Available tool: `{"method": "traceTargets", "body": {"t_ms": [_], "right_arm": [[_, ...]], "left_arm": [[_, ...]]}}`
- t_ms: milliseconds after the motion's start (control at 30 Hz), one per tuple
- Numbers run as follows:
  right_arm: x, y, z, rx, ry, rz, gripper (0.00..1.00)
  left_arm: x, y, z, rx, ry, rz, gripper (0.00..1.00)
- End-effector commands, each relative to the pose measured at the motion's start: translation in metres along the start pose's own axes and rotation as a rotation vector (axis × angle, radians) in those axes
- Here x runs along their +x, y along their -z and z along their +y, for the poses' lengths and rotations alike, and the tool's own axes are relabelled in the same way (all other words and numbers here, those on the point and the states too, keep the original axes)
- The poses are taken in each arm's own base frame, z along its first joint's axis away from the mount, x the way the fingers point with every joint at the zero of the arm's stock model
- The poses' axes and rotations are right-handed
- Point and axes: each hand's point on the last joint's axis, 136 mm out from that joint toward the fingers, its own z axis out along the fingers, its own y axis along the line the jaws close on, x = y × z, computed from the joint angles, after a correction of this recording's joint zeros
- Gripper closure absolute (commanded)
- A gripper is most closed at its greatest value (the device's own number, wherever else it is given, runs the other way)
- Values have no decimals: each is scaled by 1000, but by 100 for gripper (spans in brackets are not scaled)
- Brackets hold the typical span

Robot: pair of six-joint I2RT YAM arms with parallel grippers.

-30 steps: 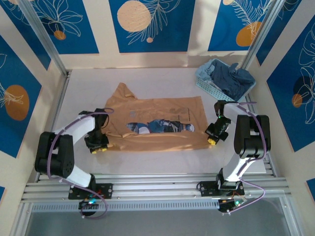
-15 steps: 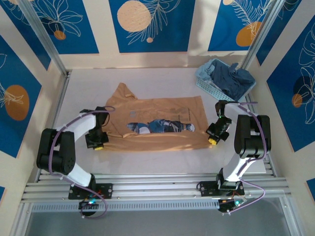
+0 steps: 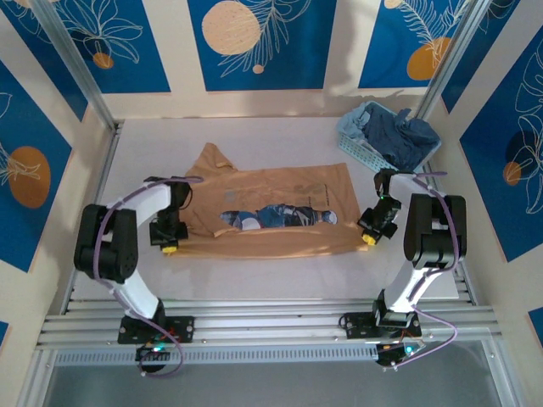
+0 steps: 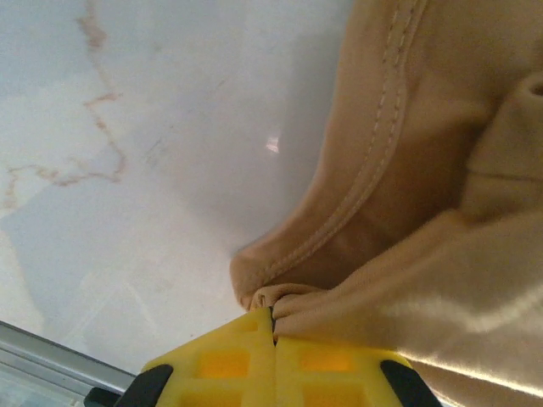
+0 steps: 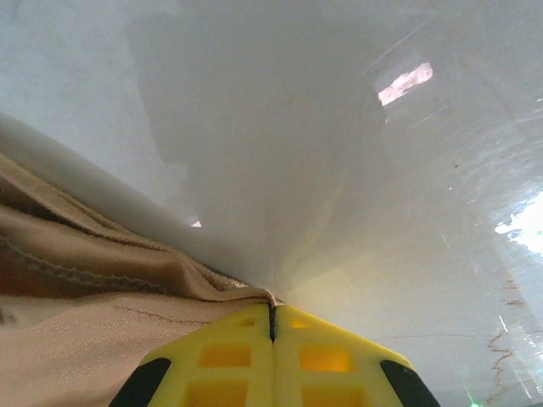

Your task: Fold and stack the t-shirts

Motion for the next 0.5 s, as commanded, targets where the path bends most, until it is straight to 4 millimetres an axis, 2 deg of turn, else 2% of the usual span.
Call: {"method": "traceTargets", "body": {"t_ms": [0, 133, 267, 333, 400, 467], "right_arm": [[0, 0, -1, 7, 10, 9, 100], [1, 5, -1, -4, 14, -2, 99], [1, 27, 7, -55, 33, -45, 76], [2, 44, 13, -83, 50, -84, 65], [5, 63, 21, -119, 74, -132, 56], [10, 78, 33, -158, 114, -168, 48]], "left_arm": [[1, -4, 0, -23, -48, 48, 97], [-12, 15, 8, -52, -34, -27, 76], [-19, 54, 11, -68, -17, -136, 50], [-17, 74, 1, -28, -5, -190, 45], [-13, 89, -18, 69, 28, -216, 44], [-9, 96, -45, 211, 81, -206, 43]]}}
